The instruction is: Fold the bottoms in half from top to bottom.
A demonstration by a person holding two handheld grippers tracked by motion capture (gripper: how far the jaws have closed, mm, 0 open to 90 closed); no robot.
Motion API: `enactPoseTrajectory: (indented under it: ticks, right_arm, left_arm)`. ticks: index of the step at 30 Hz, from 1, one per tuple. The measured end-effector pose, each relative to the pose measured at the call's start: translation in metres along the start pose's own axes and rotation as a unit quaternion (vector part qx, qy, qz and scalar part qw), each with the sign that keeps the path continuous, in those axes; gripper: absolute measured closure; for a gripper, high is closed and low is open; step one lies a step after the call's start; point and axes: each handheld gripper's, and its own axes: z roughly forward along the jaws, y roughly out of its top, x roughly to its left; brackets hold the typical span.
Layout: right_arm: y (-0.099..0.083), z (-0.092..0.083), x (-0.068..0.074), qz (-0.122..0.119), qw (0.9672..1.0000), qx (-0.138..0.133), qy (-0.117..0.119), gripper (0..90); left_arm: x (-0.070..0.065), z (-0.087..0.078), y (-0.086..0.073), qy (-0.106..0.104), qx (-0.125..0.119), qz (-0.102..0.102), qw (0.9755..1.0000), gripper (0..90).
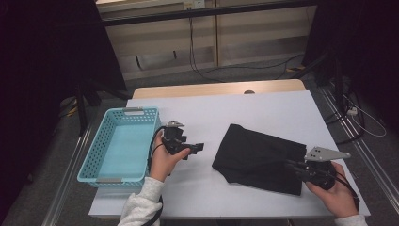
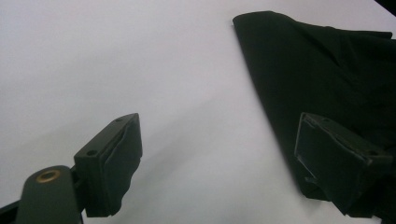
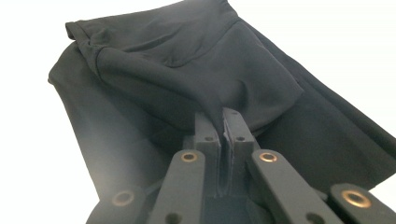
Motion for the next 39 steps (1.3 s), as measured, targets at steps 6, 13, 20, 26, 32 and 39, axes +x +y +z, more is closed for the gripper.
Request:
enactPoseTrajectory:
  ticks: [6, 13, 20, 26, 32, 39]
  right_arm:
    - [-0.003, -0.002, -0.001, 0.002, 1.0000, 0.001, -0.001, 86.9]
    - [-0.005, -0.007, -0.004, 0.009, 0.9999, -0.001, -0.005, 87.0]
    - [-0.007, -0.008, -0.005, 0.010, 0.9999, 0.000, -0.005, 87.0]
    - [-0.007, -0.009, -0.005, 0.012, 0.9999, -0.004, -0.004, 87.0]
    - [-0.008, -0.010, -0.008, 0.016, 0.9998, -0.004, -0.005, 87.0]
    - [-0.008, -0.011, -0.007, 0.020, 0.9998, -0.005, -0.005, 87.0]
  left_arm:
    - [0.000, 0.000, 0.000, 0.000, 0.000, 0.000, 1.0000, 14.9]
    - [0.000, 0.001, -0.001, -0.001, 0.002, -0.003, 1.0000, 14.9]
    - [0.000, 0.003, -0.001, -0.001, 0.001, -0.005, 1.0000, 14.9]
    - [0.001, 0.002, -0.002, -0.003, 0.004, -0.006, 1.0000, 14.9]
    - [0.001, 0.003, -0.002, -0.003, 0.005, -0.005, 1.0000, 14.9]
    - [-0.002, 0.004, -0.004, -0.008, 0.010, -0.001, 0.9999, 14.9]
